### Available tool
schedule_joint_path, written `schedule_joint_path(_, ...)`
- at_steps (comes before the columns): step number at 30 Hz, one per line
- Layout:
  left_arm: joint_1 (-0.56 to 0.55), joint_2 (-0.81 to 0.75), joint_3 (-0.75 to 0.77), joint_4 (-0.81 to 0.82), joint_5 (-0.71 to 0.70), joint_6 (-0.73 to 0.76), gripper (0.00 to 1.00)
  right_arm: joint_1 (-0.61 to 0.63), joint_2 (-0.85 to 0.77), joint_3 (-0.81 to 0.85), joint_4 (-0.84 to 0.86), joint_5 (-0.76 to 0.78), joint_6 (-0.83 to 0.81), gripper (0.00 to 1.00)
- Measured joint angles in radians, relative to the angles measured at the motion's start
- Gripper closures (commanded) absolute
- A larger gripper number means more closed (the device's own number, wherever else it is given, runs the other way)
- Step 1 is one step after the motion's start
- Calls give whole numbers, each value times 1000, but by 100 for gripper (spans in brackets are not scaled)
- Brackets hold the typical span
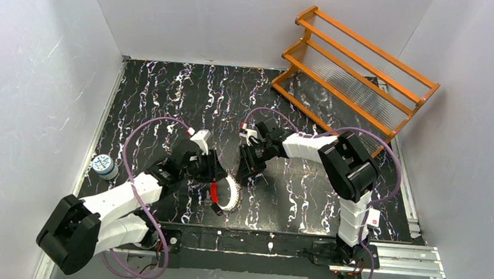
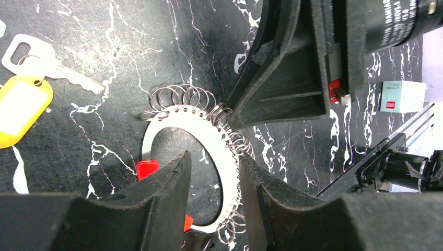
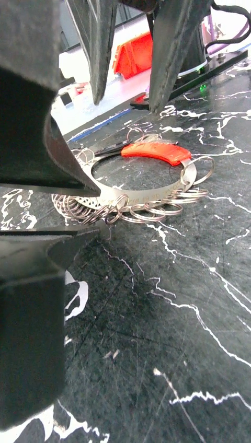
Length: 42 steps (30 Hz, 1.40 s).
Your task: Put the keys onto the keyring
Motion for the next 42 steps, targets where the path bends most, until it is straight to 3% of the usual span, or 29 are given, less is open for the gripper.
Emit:
schedule_joint_path(5, 0, -34, 0, -10, -15, 1, 62, -1, 10, 0, 4, -5, -16, 91)
schedule_joint_path(8, 0, -43, 0, -17, -23, 5, 62, -1, 10, 0, 8, -16, -25, 99)
schedule_joint_path(17, 0, -55, 0, -30, -39, 17, 62, -1, -9, 0, -8, -19, -63, 99)
schedule_joint_path(29, 0, -71, 0, -26, -30, 31, 61, -1, -155, -1, -10, -50, -142, 99)
schedule_joint_path(42, 0, -327, -19, 96, -10, 156, 60, -1, -299, -3, 2, 64, -283, 99)
